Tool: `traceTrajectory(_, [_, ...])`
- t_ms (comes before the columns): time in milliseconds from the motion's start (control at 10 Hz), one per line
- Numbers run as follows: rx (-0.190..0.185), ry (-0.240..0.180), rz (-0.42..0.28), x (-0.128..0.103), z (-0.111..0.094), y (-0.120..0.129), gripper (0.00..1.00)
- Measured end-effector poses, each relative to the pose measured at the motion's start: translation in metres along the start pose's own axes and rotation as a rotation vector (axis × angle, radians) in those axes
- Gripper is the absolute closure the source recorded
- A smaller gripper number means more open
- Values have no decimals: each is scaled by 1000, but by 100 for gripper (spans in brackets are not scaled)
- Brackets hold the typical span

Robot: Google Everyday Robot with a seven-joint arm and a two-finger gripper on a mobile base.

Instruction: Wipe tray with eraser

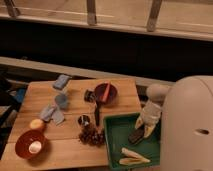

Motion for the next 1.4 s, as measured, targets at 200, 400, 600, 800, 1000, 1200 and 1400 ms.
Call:
traceTrajectory(200, [15,2,2,18,6,24,100])
traceTrajectory(400, [23,2,18,24,9,31,100])
traceTrajectory(600, [21,0,38,19,7,24,100])
traceTrajectory(800, [11,-1,46,-4,2,5,100])
traceTrajectory(1000, [0,-2,35,-25,-7,-3,100])
traceTrajectory(1200, [-12,0,1,-24,-10,0,100])
traceTrajectory(1400, [-17,10,-44,-9,-7,16,100])
